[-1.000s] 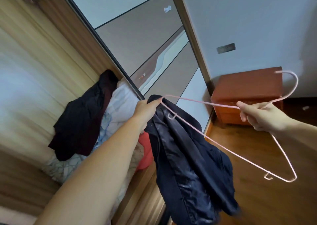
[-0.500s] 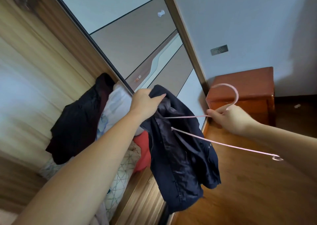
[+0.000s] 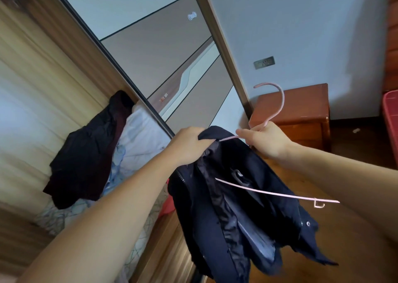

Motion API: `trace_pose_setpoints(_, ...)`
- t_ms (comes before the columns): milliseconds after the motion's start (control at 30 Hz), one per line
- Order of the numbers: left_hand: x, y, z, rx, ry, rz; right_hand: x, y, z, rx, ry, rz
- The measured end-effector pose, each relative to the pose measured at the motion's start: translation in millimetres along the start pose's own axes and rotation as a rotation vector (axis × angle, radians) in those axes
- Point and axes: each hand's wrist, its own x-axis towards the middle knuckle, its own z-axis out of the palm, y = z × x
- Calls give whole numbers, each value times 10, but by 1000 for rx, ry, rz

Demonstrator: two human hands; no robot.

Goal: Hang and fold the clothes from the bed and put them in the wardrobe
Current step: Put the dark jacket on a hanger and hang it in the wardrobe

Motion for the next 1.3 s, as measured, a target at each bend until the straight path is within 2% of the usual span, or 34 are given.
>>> trace_pose_setpoints(167,-11,150,90,40,-40,136,-14,62,-174,-4,39,-31)
trace_pose_setpoints(267,29,228,217,74,-5,132,2,171,-230,-115,319,-141)
trace_pose_setpoints(333,66,243,267,89,17,84,-72,283,-254,-250,485,-372)
trace_pose_setpoints(400,101,221,258,106,46,56,-197,481,-279,-423,471,-631)
trace_pose_setpoints(467,120,237,205,91,72,58,-349,816,-247,-584,318,-814)
trace_pose_setpoints(500,120,271,168,80,89,70,-411,997,-207,-650,208,-839)
trace_pose_setpoints(533,119,318,127,80,108,87,-451,1138,-156,-728,91,-787)
trace_pose_setpoints(600,105,434,34,104,161,129,-462,1360,-37,-846,-27,-506)
trace_pose_setpoints(667,69,523,-82,117,217,182,-367,1513,19,-770,47,-254)
trace_pose_setpoints(733,1,551,-226,128,287,223,-221,1565,24,-658,160,-116)
trace_pose_setpoints(800,-89,537,-384,144,362,250,-45,1516,14,-623,181,-43)
trace_pose_setpoints(900,-229,410,-616,159,436,275,226,1373,-49,-688,84,-41)
trace_pose_setpoints(1000,-359,89,-812,143,461,194,476,1241,-280,-809,80,-104)
trace_pose_setpoints(1100,-489,-238,-870,154,444,122,665,1076,-582,-913,118,-188)
trace_pose_setpoints(1200,-549,-472,-827,199,395,79,819,820,-800,-1019,86,-300)
trace_pose_setpoints(1300,-530,-648,-734,220,367,25,947,550,-921,-1103,72,-303)
